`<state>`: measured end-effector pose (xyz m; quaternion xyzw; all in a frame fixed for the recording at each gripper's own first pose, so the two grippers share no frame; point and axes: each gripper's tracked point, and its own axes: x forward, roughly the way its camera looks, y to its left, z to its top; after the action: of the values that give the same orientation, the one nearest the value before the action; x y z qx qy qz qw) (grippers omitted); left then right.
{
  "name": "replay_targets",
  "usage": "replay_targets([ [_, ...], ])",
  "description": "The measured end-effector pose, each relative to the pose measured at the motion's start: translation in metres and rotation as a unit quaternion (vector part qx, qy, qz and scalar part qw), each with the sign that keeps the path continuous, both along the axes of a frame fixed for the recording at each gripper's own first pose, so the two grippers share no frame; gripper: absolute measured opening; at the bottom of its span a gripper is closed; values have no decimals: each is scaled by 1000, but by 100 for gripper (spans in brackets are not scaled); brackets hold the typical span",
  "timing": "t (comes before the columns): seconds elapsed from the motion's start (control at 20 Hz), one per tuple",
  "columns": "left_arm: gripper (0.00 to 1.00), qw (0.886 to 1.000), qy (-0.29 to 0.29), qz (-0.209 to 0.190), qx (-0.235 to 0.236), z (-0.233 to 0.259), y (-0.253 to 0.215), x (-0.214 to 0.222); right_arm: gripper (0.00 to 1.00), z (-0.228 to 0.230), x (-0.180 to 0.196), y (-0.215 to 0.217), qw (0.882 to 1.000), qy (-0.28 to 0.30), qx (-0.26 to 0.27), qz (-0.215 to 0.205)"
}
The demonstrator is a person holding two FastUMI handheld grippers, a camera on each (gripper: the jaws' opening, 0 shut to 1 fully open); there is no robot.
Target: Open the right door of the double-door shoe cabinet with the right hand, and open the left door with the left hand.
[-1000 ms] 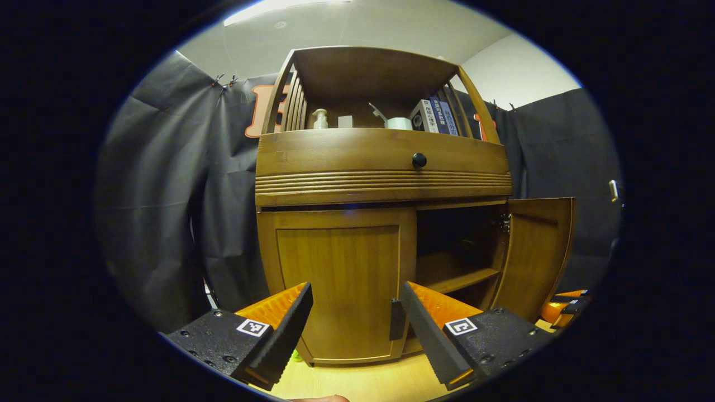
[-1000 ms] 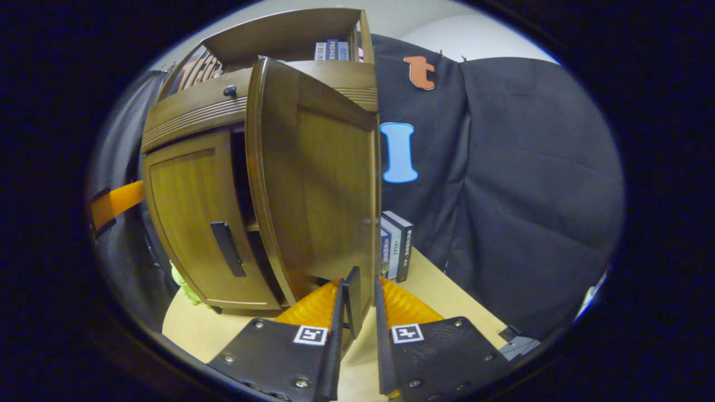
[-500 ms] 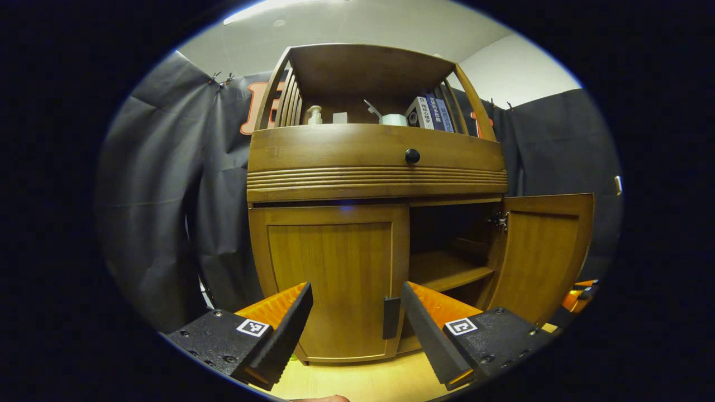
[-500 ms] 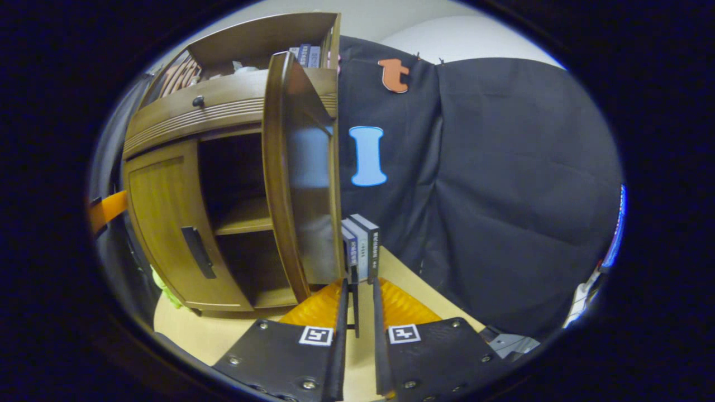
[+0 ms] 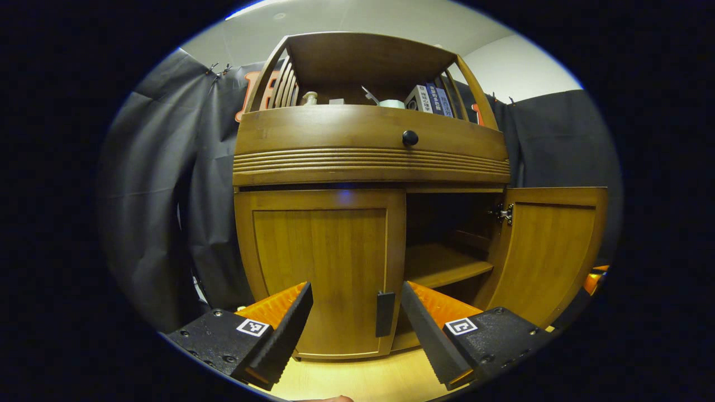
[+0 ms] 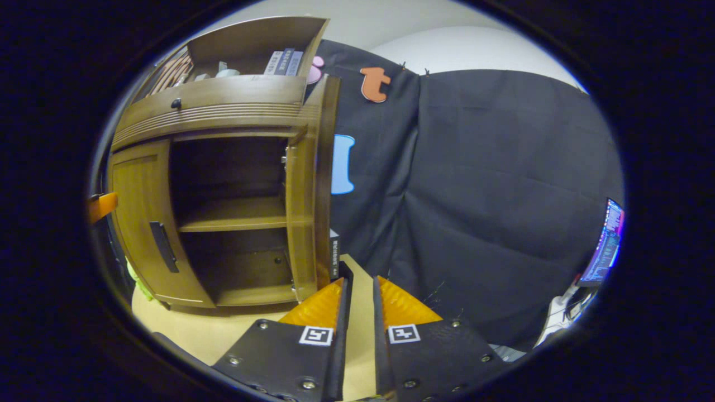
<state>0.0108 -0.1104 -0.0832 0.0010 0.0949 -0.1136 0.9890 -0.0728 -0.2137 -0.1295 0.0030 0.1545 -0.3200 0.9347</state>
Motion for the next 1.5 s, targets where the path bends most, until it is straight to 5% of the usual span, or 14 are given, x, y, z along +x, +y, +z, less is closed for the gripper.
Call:
replay_targets([
  [0.5,98,999,40,-4,4,-44,-16,32,17,15,4,9,999,-15,-15,26],
  [1.1,99,996,92,-20,-8,-95,-42,70,17,17,-22,-15,1000,-13,-5,-26],
  [1.5,59,994,109,-5,-17,-120,-53,89,17,16,-24,-13,1000,-11,-2,-30],
])
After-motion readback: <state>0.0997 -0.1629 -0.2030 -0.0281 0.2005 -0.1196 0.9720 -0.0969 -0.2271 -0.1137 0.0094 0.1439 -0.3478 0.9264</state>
